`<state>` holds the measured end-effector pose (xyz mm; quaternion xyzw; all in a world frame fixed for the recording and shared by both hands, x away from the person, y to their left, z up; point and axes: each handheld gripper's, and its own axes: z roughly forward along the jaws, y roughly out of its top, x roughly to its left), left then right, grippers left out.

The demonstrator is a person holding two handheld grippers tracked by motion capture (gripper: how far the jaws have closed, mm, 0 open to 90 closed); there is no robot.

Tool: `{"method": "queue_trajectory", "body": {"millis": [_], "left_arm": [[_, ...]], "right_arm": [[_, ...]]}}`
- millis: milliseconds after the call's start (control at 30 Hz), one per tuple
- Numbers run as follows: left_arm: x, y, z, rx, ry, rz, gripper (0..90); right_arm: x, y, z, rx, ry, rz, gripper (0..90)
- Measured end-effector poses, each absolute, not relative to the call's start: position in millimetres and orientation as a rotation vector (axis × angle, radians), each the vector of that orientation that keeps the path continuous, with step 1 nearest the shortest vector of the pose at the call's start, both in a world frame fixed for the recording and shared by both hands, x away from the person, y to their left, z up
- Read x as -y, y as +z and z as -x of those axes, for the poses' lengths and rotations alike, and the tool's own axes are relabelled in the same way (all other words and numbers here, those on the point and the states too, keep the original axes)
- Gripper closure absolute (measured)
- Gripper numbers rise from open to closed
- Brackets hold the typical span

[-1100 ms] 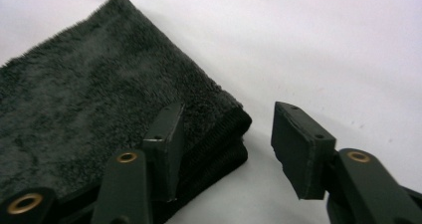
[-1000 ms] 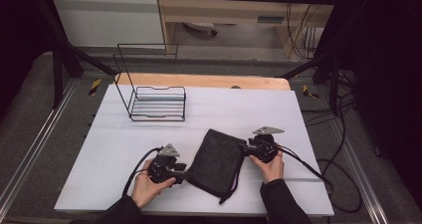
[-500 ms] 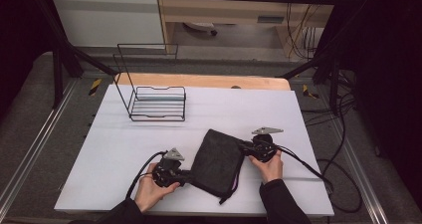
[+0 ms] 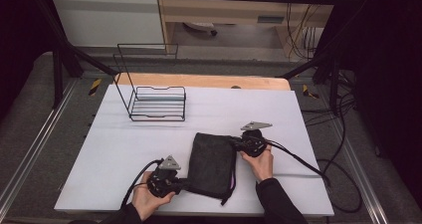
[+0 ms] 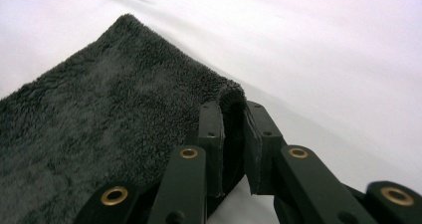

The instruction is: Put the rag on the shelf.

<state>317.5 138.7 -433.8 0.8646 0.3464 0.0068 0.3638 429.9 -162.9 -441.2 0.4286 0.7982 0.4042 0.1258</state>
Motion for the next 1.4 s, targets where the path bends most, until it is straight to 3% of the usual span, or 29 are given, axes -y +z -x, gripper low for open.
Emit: {"method": "queue_trajectory", "body": {"millis": [467,567,667,700,967,1100,1400], "left_arm": [[-154.6,-436.1,-306.2,-0.9,0.009,-2.199,77.3],[-157.0,-431.0,-306.4,-0.879,0.041,-2.202,68.6],[-163.6,-423.7,-311.2,-0.874,0.086,-2.183,55.2],[-166.1,-421.2,-313.8,-0.882,0.105,-2.17,55.2],[-174.6,-412.3,-343.5,-0.893,0.195,-2.152,28.7],[-172.9,-413.1,-358.1,-0.907,0.202,-2.17,18.7],[-161.0,-411.4,-391.9,-0.936,0.235,-2.172,11.2]], "right_arm": [[134.5,-446.5,-437.3,-2.377,1.219,-1.152,76.6],[136.3,-443.5,-436.3,-2.353,1.235,-1.142,69.3],[141.9,-429.7,-428.6,-2.322,1.311,-1.119,51.8],[141.9,-429.7,-428.6,-2.322,1.311,-1.119,51.8],[152.7,-414.6,-408.7,-2.32,1.31,-1.112,19.5],[158.5,-415.1,-403.8,-2.332,1.323,-1.149,12.1],[170.7,-426.6,-389.9,-2.339,1.3,-1.183,5.3]]}}
